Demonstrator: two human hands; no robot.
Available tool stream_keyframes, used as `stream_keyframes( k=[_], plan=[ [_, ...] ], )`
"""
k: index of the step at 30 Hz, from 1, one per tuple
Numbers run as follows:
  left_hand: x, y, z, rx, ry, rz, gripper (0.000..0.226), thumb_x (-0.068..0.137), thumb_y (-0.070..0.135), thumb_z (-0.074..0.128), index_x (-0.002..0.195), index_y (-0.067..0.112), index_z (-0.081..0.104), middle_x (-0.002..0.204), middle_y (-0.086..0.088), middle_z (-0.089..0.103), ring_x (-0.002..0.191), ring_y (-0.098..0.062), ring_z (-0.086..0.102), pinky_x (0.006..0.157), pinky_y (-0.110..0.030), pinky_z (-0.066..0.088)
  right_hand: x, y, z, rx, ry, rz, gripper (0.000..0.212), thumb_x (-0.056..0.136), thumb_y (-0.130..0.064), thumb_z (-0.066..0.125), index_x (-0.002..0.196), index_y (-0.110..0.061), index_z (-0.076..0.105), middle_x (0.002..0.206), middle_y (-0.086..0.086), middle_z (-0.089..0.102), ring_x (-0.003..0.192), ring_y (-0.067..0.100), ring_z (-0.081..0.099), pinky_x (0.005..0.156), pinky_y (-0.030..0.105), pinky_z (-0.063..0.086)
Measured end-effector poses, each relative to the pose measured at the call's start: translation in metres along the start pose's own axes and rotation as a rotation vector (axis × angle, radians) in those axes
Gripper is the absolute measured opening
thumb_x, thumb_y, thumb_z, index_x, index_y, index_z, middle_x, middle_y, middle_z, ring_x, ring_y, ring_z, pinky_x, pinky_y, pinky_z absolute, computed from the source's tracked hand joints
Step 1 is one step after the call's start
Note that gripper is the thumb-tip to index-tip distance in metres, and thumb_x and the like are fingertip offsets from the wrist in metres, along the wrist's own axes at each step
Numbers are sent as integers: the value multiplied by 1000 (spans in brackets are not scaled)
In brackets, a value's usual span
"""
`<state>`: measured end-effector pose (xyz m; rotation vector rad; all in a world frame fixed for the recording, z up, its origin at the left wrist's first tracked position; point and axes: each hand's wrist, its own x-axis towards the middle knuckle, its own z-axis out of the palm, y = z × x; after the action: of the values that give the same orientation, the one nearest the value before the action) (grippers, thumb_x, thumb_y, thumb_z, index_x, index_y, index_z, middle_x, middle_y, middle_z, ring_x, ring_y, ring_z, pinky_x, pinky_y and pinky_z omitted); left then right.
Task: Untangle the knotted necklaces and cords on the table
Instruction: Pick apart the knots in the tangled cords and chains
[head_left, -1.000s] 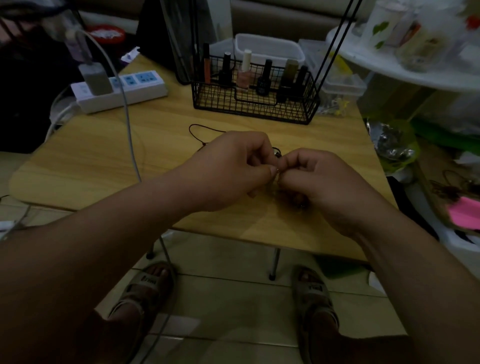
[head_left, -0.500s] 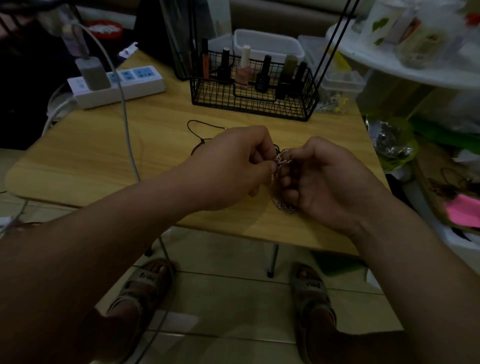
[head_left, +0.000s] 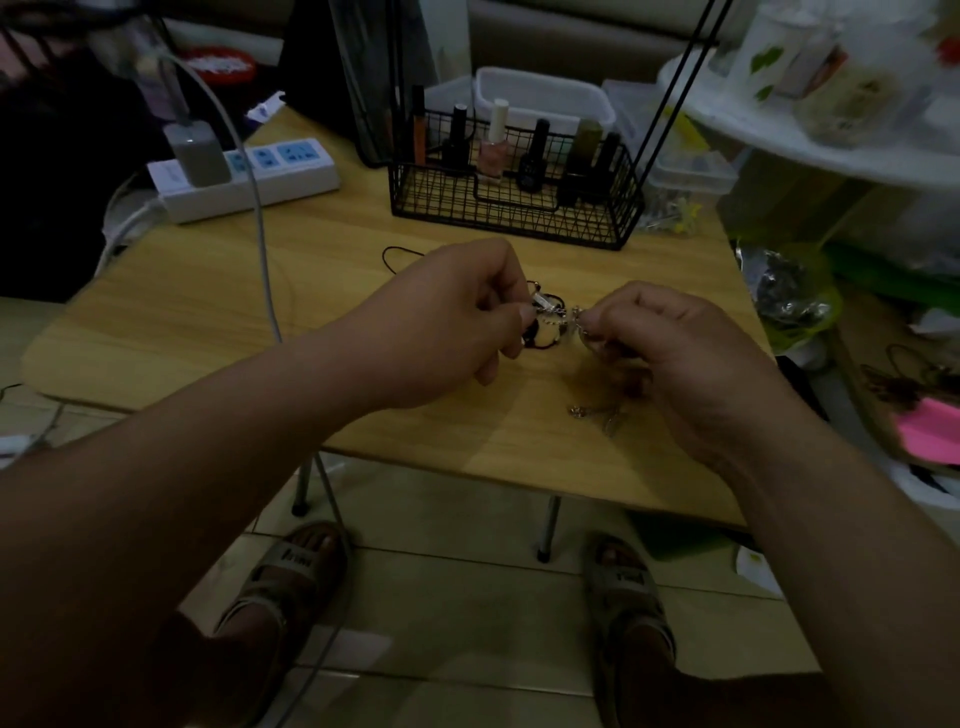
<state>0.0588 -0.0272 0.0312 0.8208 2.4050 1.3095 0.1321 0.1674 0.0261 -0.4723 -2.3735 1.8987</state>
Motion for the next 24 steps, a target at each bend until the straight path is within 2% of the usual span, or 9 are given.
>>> stream_keyframes(
  k=[2,4,7,9,15,19,24],
  plan=[
    [0,0,1,19,2,7,5,103,20,63,98,19,62,75,3,72,56,-4,64,48,-13,44,0,1,2,60,53,-41,13,89,-23,71,76,-24,75,85,-2,69,87,18,60,77,37,46],
    [-1,0,3,25,-1,13,5,102,19,63,98,19,61,74,2,71,55,-4,63,48,-13,44,1,-1,5,250,19,-11,16,91,-21,67,77,-23,74,87,-2,70,92,17,62,81,38,46],
    [0,0,3,7,-8,12,5,102,18,62,98,17,61,73,1,71,54,-5,62,47,-14,44,1,-3,4,551,-66,86,12,86,-17,62,75,-19,66,82,1,65,83,16,61,80,36,43],
    [0,2,3,-19,-4,0,5,103,19,62,98,16,61,73,1,72,55,-5,63,48,-15,45,1,-4,1,650,-103,126,9,79,-21,63,71,-19,59,81,2,58,78,17,59,76,35,42],
    [2,3,-2,-208,12,-113,6,102,17,62,101,11,62,82,-3,77,63,-15,65,65,-34,53,-1,-8,-6,639,-141,178,29,81,-29,65,58,-21,51,78,2,57,82,19,65,83,36,47],
    [3,5,2,-363,33,-180,6,103,14,60,101,8,61,84,-7,77,64,-16,64,62,-28,54,-3,-11,-5,719,-163,170,35,85,-32,66,58,-17,51,80,5,62,81,20,67,76,32,54],
    [3,6,9,-604,51,-250,8,100,10,56,92,10,60,85,-5,76,69,-15,67,58,-23,55,-2,-13,-7,833,-113,109,24,90,-33,65,72,-18,58,82,1,61,83,18,66,75,31,52]
  ],
)
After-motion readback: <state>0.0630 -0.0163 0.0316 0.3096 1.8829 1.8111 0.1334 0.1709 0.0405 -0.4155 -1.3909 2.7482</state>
